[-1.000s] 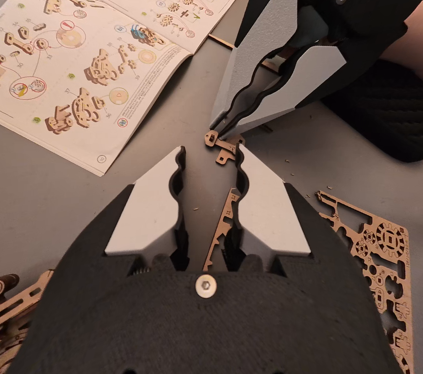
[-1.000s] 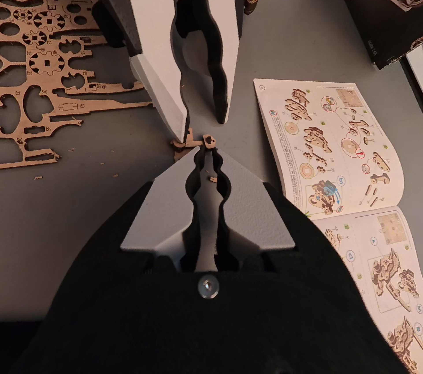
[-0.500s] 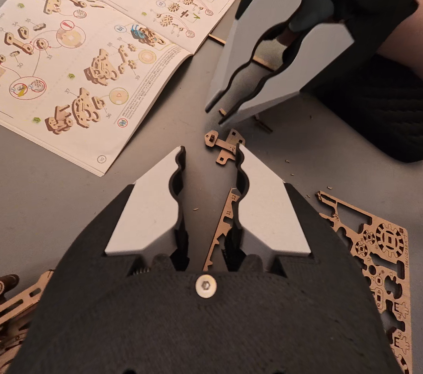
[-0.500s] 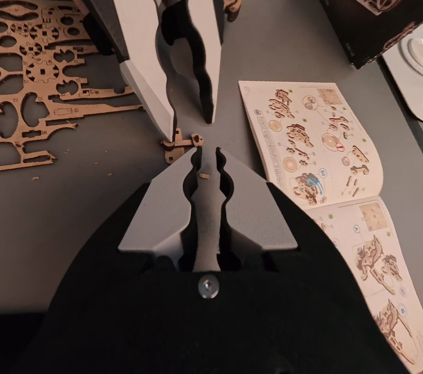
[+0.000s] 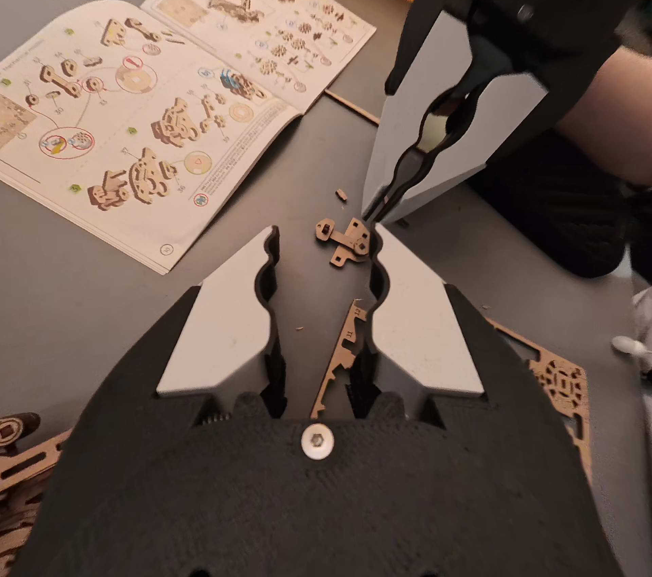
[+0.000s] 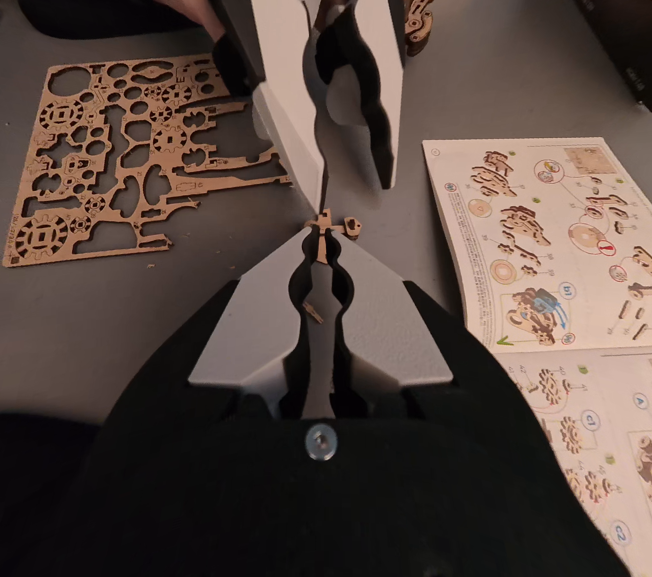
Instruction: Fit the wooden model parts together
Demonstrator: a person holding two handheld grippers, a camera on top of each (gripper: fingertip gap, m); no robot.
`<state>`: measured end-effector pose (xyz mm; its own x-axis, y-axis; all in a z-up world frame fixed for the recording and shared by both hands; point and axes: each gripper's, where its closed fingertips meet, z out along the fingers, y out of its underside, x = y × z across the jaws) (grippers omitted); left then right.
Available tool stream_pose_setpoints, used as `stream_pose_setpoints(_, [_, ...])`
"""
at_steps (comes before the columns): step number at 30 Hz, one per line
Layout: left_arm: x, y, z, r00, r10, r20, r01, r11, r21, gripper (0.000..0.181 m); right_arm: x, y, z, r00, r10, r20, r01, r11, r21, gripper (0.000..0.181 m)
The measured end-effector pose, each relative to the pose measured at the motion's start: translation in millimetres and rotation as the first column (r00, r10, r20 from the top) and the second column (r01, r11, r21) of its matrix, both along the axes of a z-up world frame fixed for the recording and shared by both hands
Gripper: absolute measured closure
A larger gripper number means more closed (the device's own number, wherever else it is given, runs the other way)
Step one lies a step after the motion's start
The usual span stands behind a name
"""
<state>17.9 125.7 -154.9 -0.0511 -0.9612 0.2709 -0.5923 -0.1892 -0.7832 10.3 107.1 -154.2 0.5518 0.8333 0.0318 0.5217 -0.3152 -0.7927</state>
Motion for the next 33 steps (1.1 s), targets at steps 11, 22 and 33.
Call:
stream_pose_setpoints(11, [-2, 9, 24, 0.993, 0.036, 0.115, -0.04, 0.998, 0.039, 0.14, -12, -6, -6, 0.997, 0.073, 0.022, -0.074, 0.997, 0.018, 0.165])
stream_pose_setpoints(22, [2, 7, 24, 0.992, 0.015, 0.124, -0.028, 0.994, 0.108, 0.142, -10, -1, -10, 0.994, 0.101, 0.04, -0.102, 0.994, 0.028, 0.166])
stream_pose_setpoints(33, [2, 7, 23, 0.993, 0.015, 0.119, -0.028, 0.994, 0.11, 0.142, -14, -3, -10, 0.989, 0.136, 0.052, -0.139, 0.988, 0.061, 0.167])
